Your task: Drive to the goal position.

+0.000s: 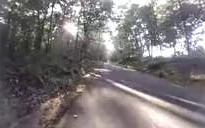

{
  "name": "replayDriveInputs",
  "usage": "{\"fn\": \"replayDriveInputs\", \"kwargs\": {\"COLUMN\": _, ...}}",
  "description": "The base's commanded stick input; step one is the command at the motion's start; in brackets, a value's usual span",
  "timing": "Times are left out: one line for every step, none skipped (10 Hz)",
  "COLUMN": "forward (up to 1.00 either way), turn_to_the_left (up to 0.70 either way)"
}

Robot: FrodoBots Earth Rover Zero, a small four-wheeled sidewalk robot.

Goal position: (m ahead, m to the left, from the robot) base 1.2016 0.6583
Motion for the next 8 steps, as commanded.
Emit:
{"fn": "replayDriveInputs", "kwargs": {"forward": 0.06, "turn_to_the_left": -0.01}}
{"fn": "replayDriveInputs", "kwargs": {"forward": 0.06, "turn_to_the_left": -0.01}}
{"fn": "replayDriveInputs", "kwargs": {"forward": 0.06, "turn_to_the_left": -0.01}}
{"fn": "replayDriveInputs", "kwargs": {"forward": 0.06, "turn_to_the_left": -0.01}}
{"fn": "replayDriveInputs", "kwargs": {"forward": 0.06, "turn_to_the_left": -0.01}}
{"fn": "replayDriveInputs", "kwargs": {"forward": 0.06, "turn_to_the_left": -0.01}}
{"fn": "replayDriveInputs", "kwargs": {"forward": 0.06, "turn_to_the_left": -0.01}}
{"fn": "replayDriveInputs", "kwargs": {"forward": 0.06, "turn_to_the_left": -0.01}}
